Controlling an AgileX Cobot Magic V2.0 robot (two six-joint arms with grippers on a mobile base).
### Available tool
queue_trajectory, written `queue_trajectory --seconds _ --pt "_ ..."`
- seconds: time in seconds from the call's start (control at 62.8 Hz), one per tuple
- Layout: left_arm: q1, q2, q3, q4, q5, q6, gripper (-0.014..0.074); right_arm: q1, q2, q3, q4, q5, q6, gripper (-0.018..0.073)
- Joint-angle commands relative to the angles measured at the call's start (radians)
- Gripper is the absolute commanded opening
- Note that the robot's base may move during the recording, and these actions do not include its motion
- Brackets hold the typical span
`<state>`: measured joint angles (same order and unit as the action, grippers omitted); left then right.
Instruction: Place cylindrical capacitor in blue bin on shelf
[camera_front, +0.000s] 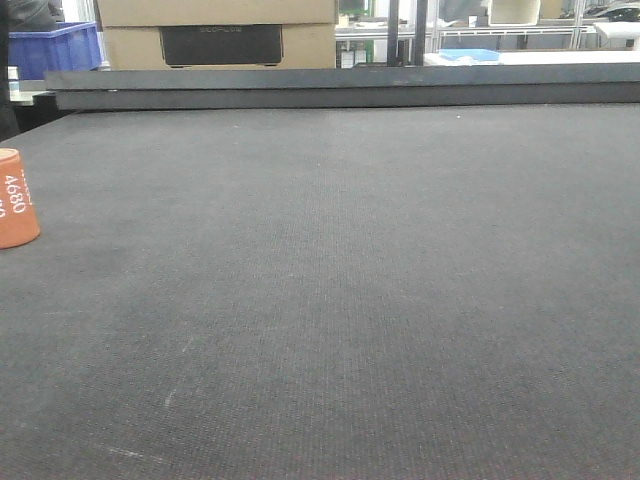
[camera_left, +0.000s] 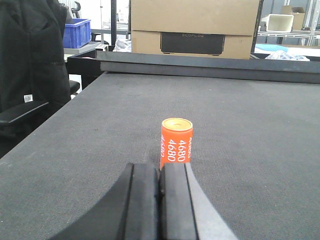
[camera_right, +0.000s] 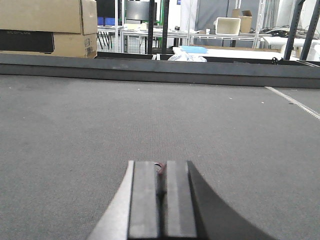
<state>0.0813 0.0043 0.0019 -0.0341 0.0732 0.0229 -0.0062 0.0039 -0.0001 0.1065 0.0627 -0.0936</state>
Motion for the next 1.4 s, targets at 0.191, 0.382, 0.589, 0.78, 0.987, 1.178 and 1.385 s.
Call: queue_trajectory --seconds 0.191,0.382,0.589,0.78,0.987,1.178,1.385 --pt "0.004 -0.004 -0.002 0.002 -0.017 -0.008 -0.0111 0.003 -0.004 0.000 -0.007 -0.020 -0.003 -0.0154" --pt "0.004 -0.004 -0.002 0.004 -0.017 -0.008 -0.0111 0.003 -0.004 0.000 -0.007 -0.020 -0.003 -0.0154" --pt "0.004 -0.004 -0.002 0.004 -0.020 -0.008 -0.0111 0.003 -0.004 0.000 -0.007 -0.044 -0.003 -0.0154" --pt "0.004 -0.004 -0.002 0.000 -0.067 -0.008 -0.0111 0.003 -0.004 0.000 -0.007 -0.078 -0.003 -0.0154" --pt "0.004 -0.004 -0.002 0.002 -0.154 -0.004 -0.0111 0.003 -0.004 0.000 0.008 -0.166 -0.003 -0.0154" --pt "0.004 -0.004 -0.046 -0.007 -0.268 -0.001 -0.0111 0.003 -0.004 -0.127 0.015 -0.166 -0.003 -0.0154" --pt "0.004 0.093 -0.362 0.110 0.051 -0.001 -0.0105 0.003 0.121 -0.425 0.015 -0.001 -0.003 -0.0076"
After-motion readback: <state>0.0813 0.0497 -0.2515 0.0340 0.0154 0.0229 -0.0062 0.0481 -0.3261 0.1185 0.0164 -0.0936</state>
